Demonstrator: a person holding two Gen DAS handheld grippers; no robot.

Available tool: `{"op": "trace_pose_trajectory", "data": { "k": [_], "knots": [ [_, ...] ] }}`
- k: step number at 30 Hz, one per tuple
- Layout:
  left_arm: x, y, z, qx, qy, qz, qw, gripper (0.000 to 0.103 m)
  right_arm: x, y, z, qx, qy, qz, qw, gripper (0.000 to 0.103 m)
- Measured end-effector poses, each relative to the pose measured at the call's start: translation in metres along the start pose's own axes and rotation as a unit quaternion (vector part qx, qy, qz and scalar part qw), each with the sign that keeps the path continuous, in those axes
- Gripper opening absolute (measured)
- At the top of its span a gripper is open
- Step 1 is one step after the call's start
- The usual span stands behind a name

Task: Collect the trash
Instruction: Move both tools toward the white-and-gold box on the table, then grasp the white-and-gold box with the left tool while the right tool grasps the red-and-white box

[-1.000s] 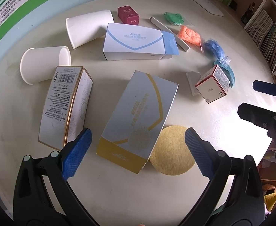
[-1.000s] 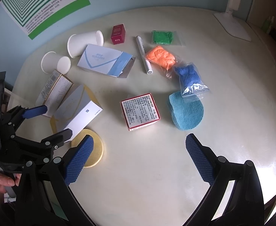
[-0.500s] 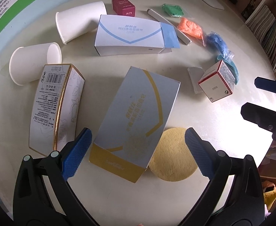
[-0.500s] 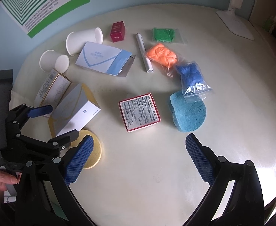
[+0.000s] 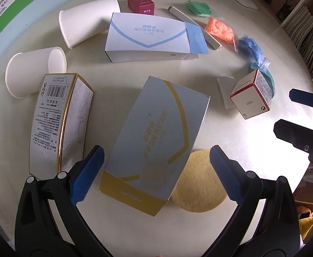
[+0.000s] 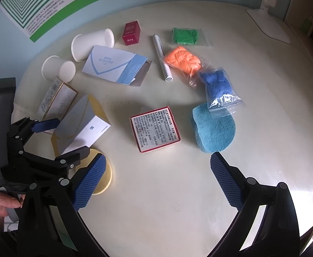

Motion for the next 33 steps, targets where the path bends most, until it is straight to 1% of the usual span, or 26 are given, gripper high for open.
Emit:
{"op": "trace_pose_trajectory", "data": {
  "k": [6, 14, 15, 16, 17, 18, 20, 22, 23, 24, 25, 27, 28, 29, 31, 33],
  "knots": [
    [-0.010, 0.014, -0.004, 0.009, -0.002, -0.005, 0.9999, 0.096, -0.003, 0.011, 0.003, -0.004, 0.005, -0.009, 1.000, 0.096],
    [-0.020, 0.035, -0.011, 0.020, -0.002, -0.014, 0.9997, 0.096, -0.007, 0.024, 0.002, 0.002, 0.005, -0.015, 1.000, 0.095],
    [-0.021, 0.038, -0.011, 0.022, -0.002, -0.013, 0.9997, 0.096, -0.007, 0.027, 0.001, 0.004, 0.005, -0.017, 1.000, 0.091],
    [-0.022, 0.040, -0.011, 0.021, -0.001, -0.012, 0.9997, 0.093, -0.008, 0.029, 0.001, 0.006, 0.005, -0.020, 1.000, 0.088],
    [-0.022, 0.041, -0.012, 0.021, 0.000, -0.013, 0.9997, 0.092, -0.008, 0.032, 0.001, 0.008, 0.005, -0.025, 1.000, 0.078],
    [-0.023, 0.045, -0.012, 0.022, 0.000, -0.015, 0.9997, 0.087, -0.008, 0.035, 0.001, 0.008, 0.006, -0.031, 0.999, 0.075],
    [-0.024, 0.044, -0.012, 0.022, 0.001, -0.012, 0.9997, 0.084, -0.006, 0.037, 0.001, 0.008, 0.009, -0.032, 0.999, 0.076],
    [-0.025, 0.044, -0.014, 0.022, 0.002, -0.010, 0.9997, 0.078, -0.006, 0.037, -0.001, 0.008, 0.004, -0.029, 1.000, 0.075],
    [-0.027, 0.045, -0.014, 0.019, 0.005, -0.010, 0.9998, 0.076, -0.007, 0.037, -0.002, 0.008, 0.002, -0.028, 1.000, 0.070],
    [-0.027, 0.044, -0.015, 0.019, 0.006, -0.009, 0.9998, 0.072, -0.006, 0.035, -0.002, 0.008, 0.000, -0.027, 1.000, 0.063],
    [-0.028, 0.045, -0.016, 0.022, 0.007, -0.009, 0.9997, 0.071, -0.006, 0.035, -0.002, 0.007, 0.000, -0.027, 1.000, 0.058],
    [-0.029, 0.043, -0.017, 0.028, 0.006, -0.008, 0.9996, 0.066, -0.007, 0.034, -0.002, -0.002, 0.005, -0.032, 0.999, 0.036],
    [-0.023, 0.039, -0.019, 0.031, 0.006, -0.007, 0.9995, 0.062, -0.008, 0.035, -0.002, -0.005, 0.007, -0.033, 0.999, 0.032],
    [-0.026, 0.037, -0.018, 0.034, 0.006, -0.006, 0.9994, 0.061, -0.008, 0.034, -0.002, -0.007, 0.007, -0.034, 0.999, 0.026],
    [-0.028, 0.035, -0.019, 0.036, 0.006, -0.002, 0.9993, 0.060, -0.008, 0.031, -0.002, -0.005, 0.003, -0.031, 0.999, 0.024],
    [-0.022, 0.028, -0.025, 0.035, 0.007, 0.001, 0.9994, 0.060, -0.009, 0.028, -0.002, -0.007, 0.003, -0.027, 1.000, 0.015]
  ]
}}
Point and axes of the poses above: each gripper's, at about its wrist camera, not at the fingertips, and y roughly the way its jaws point, z to its right, x to its underside, the point moved 2 cm from there along y, roughly the way its jaws point, and after that the axes turned 10 degrees about x, right-handed, at the moved point
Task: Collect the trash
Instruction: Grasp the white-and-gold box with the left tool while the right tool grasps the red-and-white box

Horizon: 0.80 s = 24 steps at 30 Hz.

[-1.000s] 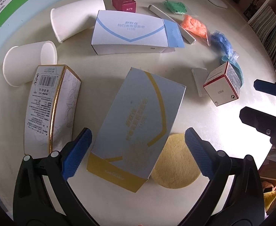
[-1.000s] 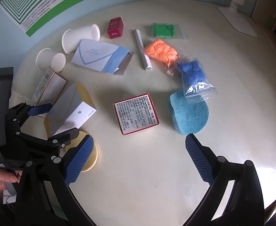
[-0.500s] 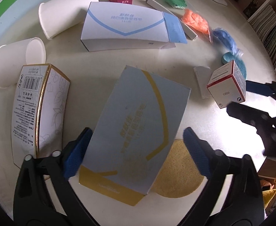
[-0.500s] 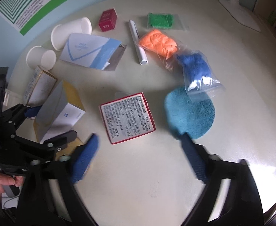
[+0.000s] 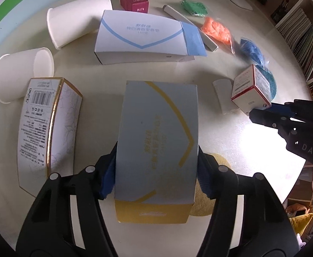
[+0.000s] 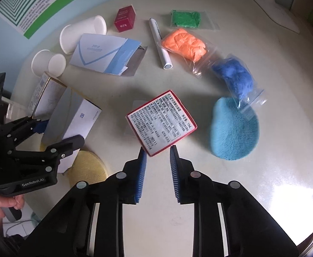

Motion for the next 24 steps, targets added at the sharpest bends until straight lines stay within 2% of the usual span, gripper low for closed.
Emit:
{"op": "trace_pose_trajectory", "data": {
  "k": [2, 5, 8, 15, 16, 17, 18, 20, 24],
  "knots": [
    [0.000, -0.002, -0.001, 0.001, -0.001, 0.004, 1.0000, 0.060, 0.001, -0.003, 0.001, -0.004, 0.002, 0.003, 1.000, 0.010],
    [0.004, -0.008, -0.005, -0.002, -0.001, 0.011, 0.9999, 0.060, 0.002, -0.008, 0.002, -0.006, 0.005, 0.007, 1.000, 0.009],
    [0.006, -0.019, -0.006, -0.008, 0.002, 0.018, 0.9998, 0.060, 0.001, -0.009, 0.002, -0.007, 0.007, 0.012, 1.000, 0.003],
    [0.010, -0.026, -0.010, -0.009, -0.003, 0.027, 0.9996, 0.060, 0.000, -0.011, 0.004, -0.006, 0.017, 0.014, 1.000, 0.002],
    [0.012, -0.024, -0.001, -0.010, -0.003, 0.026, 0.9996, 0.060, 0.000, -0.011, 0.004, -0.003, 0.020, 0.012, 1.000, 0.006],
    [0.011, -0.024, 0.003, -0.009, -0.004, 0.026, 0.9996, 0.060, 0.001, -0.012, 0.006, -0.003, 0.026, 0.013, 1.000, 0.017],
    [0.009, -0.022, 0.005, -0.009, -0.005, 0.025, 0.9996, 0.060, 0.002, -0.013, 0.008, -0.002, 0.032, 0.017, 0.999, 0.051],
    [0.008, -0.018, 0.005, -0.009, -0.007, 0.022, 0.9997, 0.060, 0.003, -0.022, 0.011, 0.009, 0.038, 0.048, 0.998, 0.086],
    [0.007, -0.017, 0.004, -0.007, -0.008, 0.018, 0.9998, 0.060, -0.004, -0.020, 0.013, 0.022, 0.028, 0.052, 0.998, 0.085]
  ]
}}
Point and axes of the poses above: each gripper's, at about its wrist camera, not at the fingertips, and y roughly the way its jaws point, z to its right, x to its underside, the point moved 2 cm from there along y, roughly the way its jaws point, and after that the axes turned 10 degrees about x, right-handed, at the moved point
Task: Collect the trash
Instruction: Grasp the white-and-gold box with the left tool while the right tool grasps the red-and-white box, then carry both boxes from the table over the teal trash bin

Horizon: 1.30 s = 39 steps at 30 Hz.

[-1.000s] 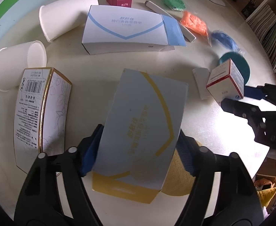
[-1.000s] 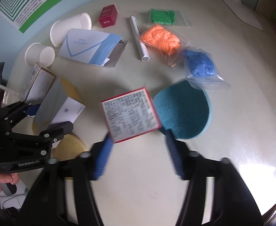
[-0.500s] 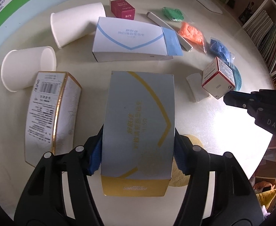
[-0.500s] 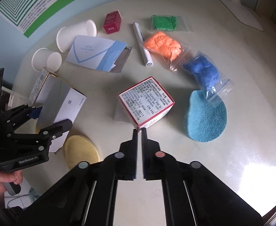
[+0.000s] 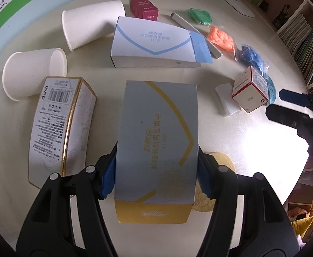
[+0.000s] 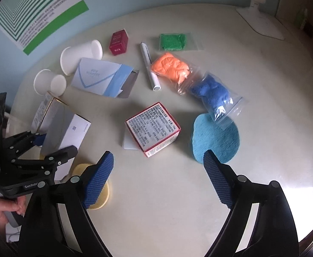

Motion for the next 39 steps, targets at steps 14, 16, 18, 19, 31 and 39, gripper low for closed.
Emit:
{"op": "trace_pose_trajectory", "data": {
  "k": [14, 16, 18, 19, 31, 39],
  "knots": [
    [-0.003, 0.001, 0.000, -0.001, 0.002, 0.000, 1.0000, 0.059, -0.012, 0.031, -0.011, -0.003, -0.031, -0.020, 0.999, 0.049],
    [-0.004, -0.001, 0.001, -0.001, 0.004, 0.005, 1.0000, 0.059, -0.011, 0.027, -0.009, -0.008, -0.027, -0.018, 0.999, 0.049],
    [-0.005, -0.004, 0.003, -0.003, 0.006, 0.009, 0.9999, 0.059, -0.010, 0.023, -0.006, -0.008, -0.025, -0.014, 1.000, 0.049],
    [-0.005, -0.005, 0.004, -0.003, 0.007, 0.010, 0.9999, 0.059, -0.009, 0.023, -0.005, -0.009, -0.023, -0.014, 1.000, 0.049],
    [-0.002, -0.027, 0.018, -0.008, 0.034, 0.021, 0.9992, 0.059, 0.001, 0.002, 0.009, -0.012, 0.001, 0.008, 1.000, 0.049],
    [-0.002, -0.031, 0.054, -0.001, 0.085, 0.018, 0.9962, 0.059, 0.024, -0.029, 0.034, -0.005, 0.046, 0.033, 0.998, 0.049]
  ]
}}
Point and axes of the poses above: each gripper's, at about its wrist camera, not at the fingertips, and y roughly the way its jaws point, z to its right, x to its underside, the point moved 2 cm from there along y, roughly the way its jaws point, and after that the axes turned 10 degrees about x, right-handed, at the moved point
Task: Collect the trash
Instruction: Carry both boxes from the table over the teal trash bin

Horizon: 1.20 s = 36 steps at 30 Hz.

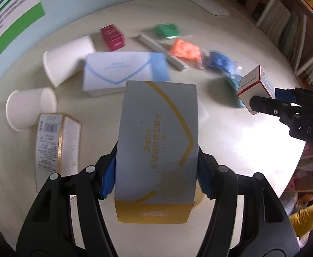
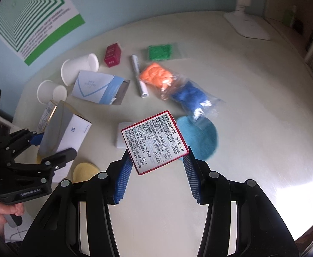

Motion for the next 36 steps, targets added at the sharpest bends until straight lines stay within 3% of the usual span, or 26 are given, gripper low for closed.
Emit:
{"op": "trace_pose_trajectory", "data": {
  "k": [8, 14, 17, 23, 26, 31, 36],
  "knots": [
    [-0.004, 0.008, 0.083, 0.036, 0.096, -0.012, 0.9946, 0.059, 0.050, -0.050, 0.061, 0.038, 0.088, 0.024, 0.995, 0.049],
    [0.010, 0.027, 0.169, 0.080, 0.198, -0.041, 0.9761, 0.059, 0.124, -0.089, 0.120, 0.087, 0.199, 0.031, 0.976, 0.049],
    [0.023, 0.035, 0.208, 0.101, 0.247, -0.056, 0.9621, 0.059, 0.172, -0.111, 0.140, 0.115, 0.250, 0.032, 0.961, 0.049],
    [0.068, 0.037, 0.275, 0.144, 0.338, -0.082, 0.9266, 0.059, 0.263, -0.147, 0.152, 0.158, 0.354, 0.036, 0.921, 0.049],
    [0.096, 0.039, 0.306, 0.159, 0.388, -0.101, 0.9022, 0.059, 0.313, -0.163, 0.146, 0.178, 0.401, 0.036, 0.898, 0.049],
    [0.158, 0.043, 0.357, 0.183, 0.464, -0.145, 0.8543, 0.059, 0.395, -0.178, 0.137, 0.204, 0.476, 0.019, 0.855, 0.049],
    [0.207, 0.060, 0.400, 0.185, 0.509, -0.181, 0.8210, 0.059, 0.464, -0.175, 0.134, 0.202, 0.531, -0.001, 0.823, 0.049]
  ]
}}
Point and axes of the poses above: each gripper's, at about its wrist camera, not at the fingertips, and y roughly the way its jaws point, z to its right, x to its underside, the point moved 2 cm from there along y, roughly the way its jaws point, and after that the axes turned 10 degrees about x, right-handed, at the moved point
